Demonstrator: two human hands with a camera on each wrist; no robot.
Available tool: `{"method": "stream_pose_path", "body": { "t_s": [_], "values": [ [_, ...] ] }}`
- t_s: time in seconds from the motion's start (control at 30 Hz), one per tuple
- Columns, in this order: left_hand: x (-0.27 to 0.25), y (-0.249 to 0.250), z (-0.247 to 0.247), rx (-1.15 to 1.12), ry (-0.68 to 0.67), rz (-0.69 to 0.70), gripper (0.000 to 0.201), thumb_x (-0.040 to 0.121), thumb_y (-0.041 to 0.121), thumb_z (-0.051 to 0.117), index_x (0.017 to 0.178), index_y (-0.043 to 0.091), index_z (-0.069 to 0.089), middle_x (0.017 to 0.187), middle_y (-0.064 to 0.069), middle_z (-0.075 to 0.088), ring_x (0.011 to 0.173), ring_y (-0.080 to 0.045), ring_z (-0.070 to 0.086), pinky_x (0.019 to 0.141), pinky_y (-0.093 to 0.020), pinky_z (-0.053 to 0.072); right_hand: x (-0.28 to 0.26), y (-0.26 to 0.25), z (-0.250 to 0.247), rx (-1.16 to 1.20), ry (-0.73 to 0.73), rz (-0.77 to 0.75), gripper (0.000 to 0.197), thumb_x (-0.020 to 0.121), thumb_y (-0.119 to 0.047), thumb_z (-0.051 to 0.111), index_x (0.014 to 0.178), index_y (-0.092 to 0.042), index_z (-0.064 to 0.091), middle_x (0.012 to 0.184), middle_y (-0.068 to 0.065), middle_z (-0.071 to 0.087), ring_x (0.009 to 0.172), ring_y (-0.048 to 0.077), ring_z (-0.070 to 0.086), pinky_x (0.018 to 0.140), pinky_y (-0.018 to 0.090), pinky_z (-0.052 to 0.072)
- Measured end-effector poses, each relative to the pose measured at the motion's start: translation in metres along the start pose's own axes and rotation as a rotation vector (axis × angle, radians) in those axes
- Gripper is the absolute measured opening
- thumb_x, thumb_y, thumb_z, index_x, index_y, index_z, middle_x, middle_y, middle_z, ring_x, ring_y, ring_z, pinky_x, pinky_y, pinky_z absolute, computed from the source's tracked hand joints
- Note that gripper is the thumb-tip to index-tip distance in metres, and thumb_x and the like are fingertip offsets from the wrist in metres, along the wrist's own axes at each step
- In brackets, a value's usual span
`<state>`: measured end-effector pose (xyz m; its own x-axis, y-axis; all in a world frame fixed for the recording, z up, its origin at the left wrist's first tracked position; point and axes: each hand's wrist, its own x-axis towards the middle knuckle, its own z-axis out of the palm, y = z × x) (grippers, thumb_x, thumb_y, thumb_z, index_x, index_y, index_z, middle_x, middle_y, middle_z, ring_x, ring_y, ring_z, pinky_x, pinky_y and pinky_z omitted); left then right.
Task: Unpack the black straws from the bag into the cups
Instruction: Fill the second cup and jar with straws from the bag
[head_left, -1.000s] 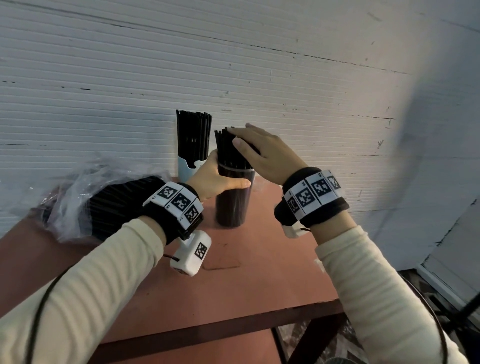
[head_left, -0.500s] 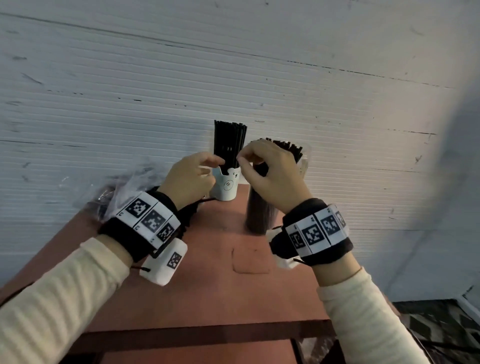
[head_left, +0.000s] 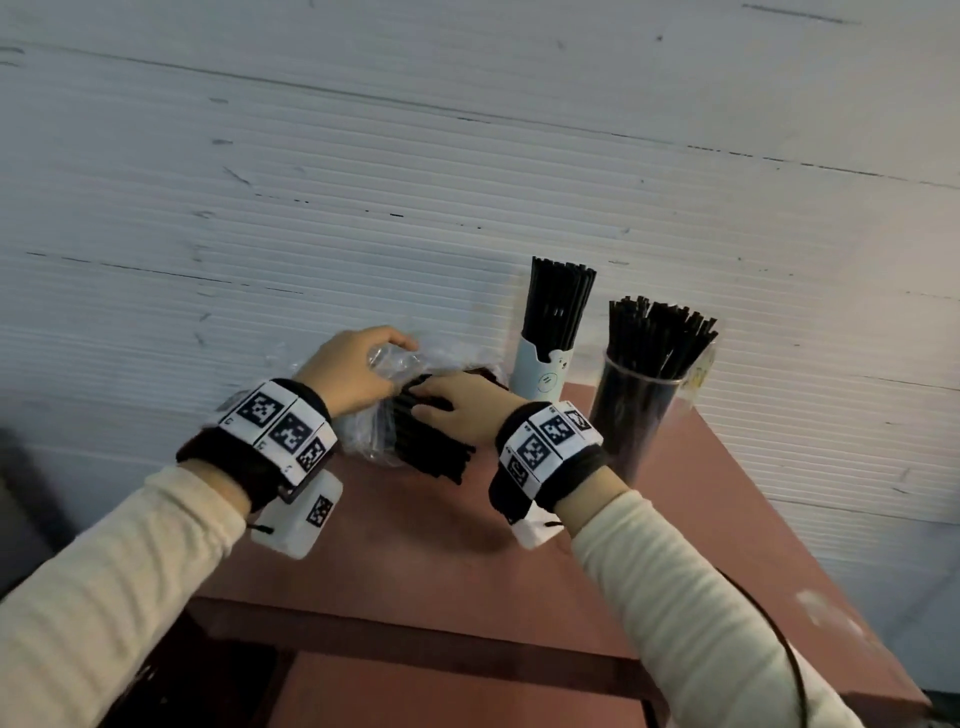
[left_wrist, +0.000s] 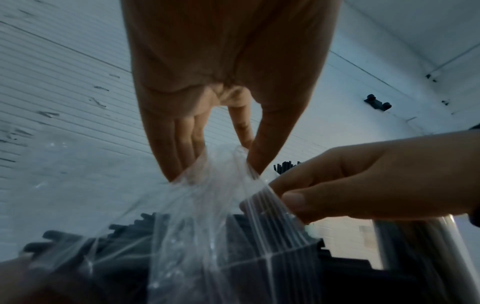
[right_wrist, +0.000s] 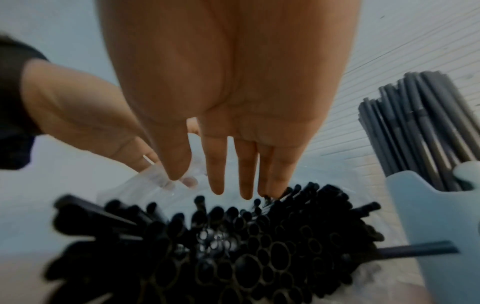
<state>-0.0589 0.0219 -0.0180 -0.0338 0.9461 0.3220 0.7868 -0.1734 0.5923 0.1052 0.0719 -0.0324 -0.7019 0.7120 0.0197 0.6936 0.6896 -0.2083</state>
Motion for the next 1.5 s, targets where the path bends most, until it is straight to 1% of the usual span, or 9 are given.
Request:
{"method": "stream_pose_path", "body": {
  "t_s": [0.1,0.17,0.37,0.63,0.8,0.97,1.1,1.37,1.5],
  "values": [
    [0.001,-0.004,0.003,-0.028,-0.004,-0.026,0.044,0.079,0.002,0.067,0.117,0.024,0.066,0.126,0.0,0.061,0.11,-0.017,0.057,0.078,-0.018,0.035,0.014,-0.003,0.005,-0.084,0.002,0.015,0.046,0.098,-0.036,0.049,0.138,-0.015,0.05,0.139,0.012,0.052,0.127,0.03,0.048,0.107,0.04,0.036],
    [0.003,-0.005,0.003,-0.081,0.023,-0.049,0.042,0.079,0.004,0.068,0.115,0.025,0.066,0.128,-0.001,0.061,0.117,-0.019,0.055,0.085,-0.021,0.037,0.021,-0.005,0.007,-0.121,0.016,0.018,0.048,0.095,-0.036,0.052,0.138,-0.014,0.048,0.141,0.013,0.049,0.129,0.031,0.045,0.109,0.041,0.034],
    [0.006,-0.001,0.002,-0.167,0.115,-0.066,0.042,0.081,0.001,0.063,0.109,0.031,0.064,0.119,0.005,0.061,0.116,-0.017,0.055,0.087,-0.027,0.044,0.029,-0.009,0.007,-0.185,0.006,0.068,0.056,0.092,-0.039,0.057,0.141,-0.015,0.042,0.139,0.014,0.048,0.126,0.033,0.046,0.105,0.042,0.038],
    [0.003,0.005,-0.004,-0.167,0.1,-0.073,0.047,0.083,-0.007,0.055,0.117,0.024,0.063,0.121,0.008,0.056,0.108,-0.035,0.061,0.057,-0.016,0.041,0.03,-0.014,0.007,-0.277,-0.16,0.06,0.048,0.098,-0.031,0.047,0.145,-0.034,0.035,0.135,0.015,0.046,0.121,0.038,0.048,0.101,0.044,0.04],
    [0.005,0.003,-0.004,-0.146,0.048,-0.135,0.051,0.082,-0.006,0.054,0.116,0.032,0.062,0.135,-0.003,0.051,0.05,-0.01,0.052,0.039,-0.019,0.041,0.023,-0.02,-0.002,-0.241,-0.13,0.003,0.039,0.094,-0.022,0.054,0.132,-0.018,0.049,0.126,0.012,0.052,0.116,0.032,0.05,0.094,0.036,0.038],
    [0.005,0.002,-0.004,-0.131,0.052,-0.143,0.052,0.081,-0.005,0.055,0.114,0.034,0.062,0.137,-0.002,0.05,0.096,-0.029,0.066,0.062,-0.041,0.057,0.018,-0.027,-0.006,-0.241,-0.103,-0.035,0.031,0.092,-0.015,0.053,0.122,-0.009,0.054,0.122,0.012,0.057,0.113,0.031,0.054,0.093,0.037,0.041],
    [0.007,-0.001,-0.002,-0.133,0.048,-0.143,0.05,0.082,-0.004,0.058,0.115,0.034,0.061,0.138,-0.004,0.051,0.1,-0.027,0.063,0.078,-0.039,0.056,0.019,-0.024,-0.009,-0.196,-0.073,-0.029,0.035,0.096,-0.014,0.049,0.13,-0.01,0.055,0.133,0.007,0.057,0.12,0.026,0.053,0.098,0.031,0.039],
    [0.009,-0.002,0.001,-0.135,0.049,-0.132,0.051,0.082,-0.008,0.055,0.12,0.026,0.059,0.137,-0.009,0.051,0.118,-0.018,0.053,0.06,-0.016,0.045,0.006,-0.008,-0.013,0.028,0.041,-0.015,0.034,0.086,-0.01,0.061,0.115,-0.026,0.068,0.121,-0.003,0.063,0.11,0.017,0.056,0.088,0.021,0.04],
    [0.011,-0.001,0.004,-0.133,0.077,-0.123,0.049,0.08,-0.009,0.055,0.117,0.024,0.059,0.127,-0.012,0.053,0.091,-0.024,0.058,0.052,-0.023,0.042,-0.005,0.001,-0.02,0.106,0.063,0.004,0.032,0.084,-0.011,0.065,0.11,-0.03,0.07,0.103,-0.008,0.059,0.09,0.01,0.054,0.07,0.013,0.04]
  ]
}}
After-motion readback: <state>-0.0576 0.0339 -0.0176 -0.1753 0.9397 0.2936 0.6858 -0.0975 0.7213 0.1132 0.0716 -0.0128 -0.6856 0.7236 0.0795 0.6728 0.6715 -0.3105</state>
